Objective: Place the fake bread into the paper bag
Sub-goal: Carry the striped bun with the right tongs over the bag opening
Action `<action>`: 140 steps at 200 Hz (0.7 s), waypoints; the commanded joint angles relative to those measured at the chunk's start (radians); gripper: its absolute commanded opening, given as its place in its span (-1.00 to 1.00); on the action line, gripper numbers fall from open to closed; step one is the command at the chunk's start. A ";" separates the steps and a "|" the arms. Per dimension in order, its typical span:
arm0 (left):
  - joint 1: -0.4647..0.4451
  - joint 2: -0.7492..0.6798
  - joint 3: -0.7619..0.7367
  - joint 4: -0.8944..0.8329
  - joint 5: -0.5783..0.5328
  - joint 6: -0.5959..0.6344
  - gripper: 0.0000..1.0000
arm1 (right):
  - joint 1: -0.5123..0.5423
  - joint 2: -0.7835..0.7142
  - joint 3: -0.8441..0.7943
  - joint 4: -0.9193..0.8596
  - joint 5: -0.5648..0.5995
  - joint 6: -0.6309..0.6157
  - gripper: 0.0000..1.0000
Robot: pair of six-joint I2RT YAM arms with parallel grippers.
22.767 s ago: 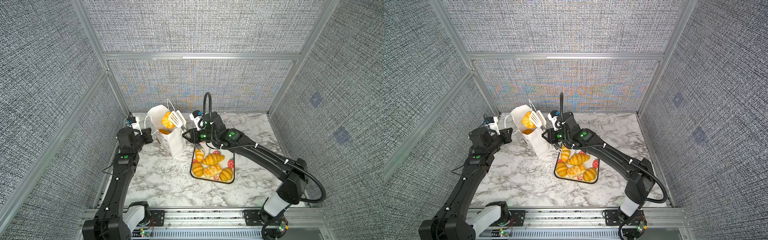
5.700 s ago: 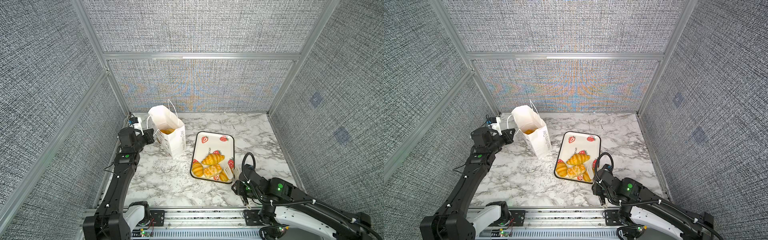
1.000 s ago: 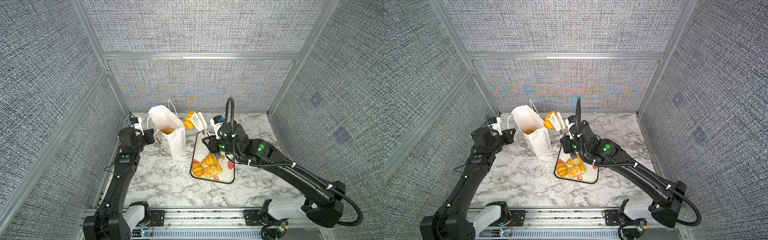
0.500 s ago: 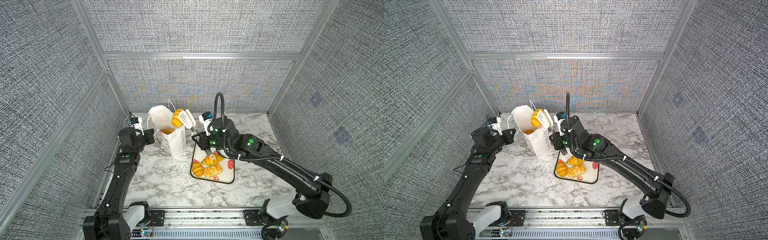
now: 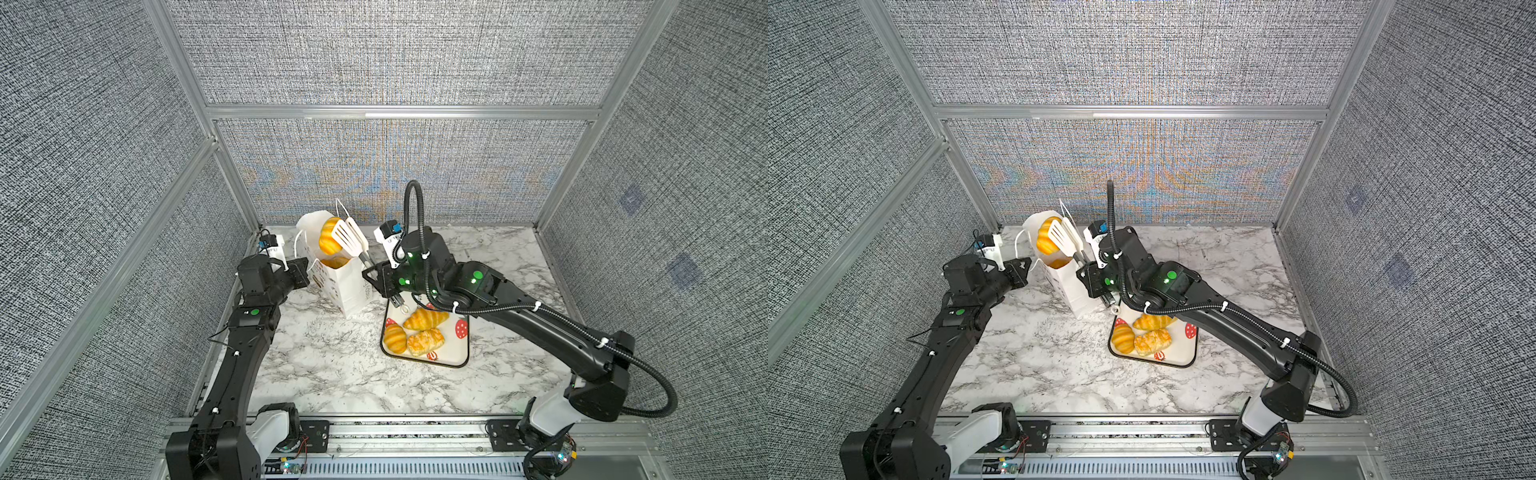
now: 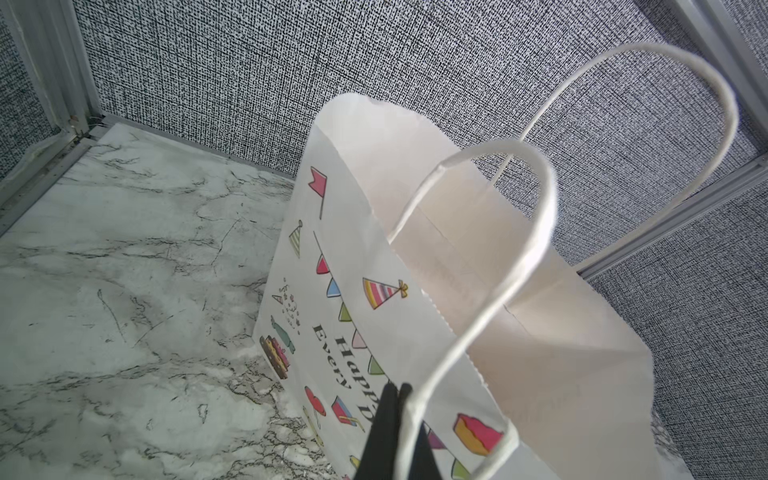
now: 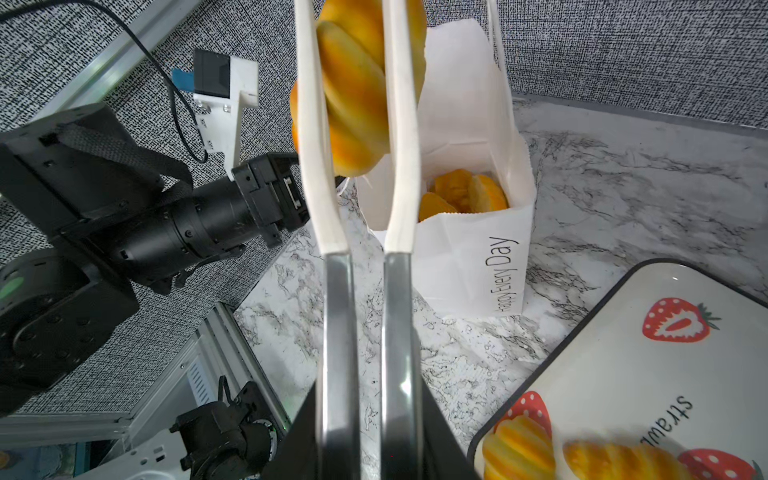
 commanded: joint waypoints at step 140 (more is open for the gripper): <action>-0.003 -0.003 0.000 0.011 -0.004 0.014 -1.00 | -0.055 0.120 0.060 -0.025 -0.040 0.047 -0.46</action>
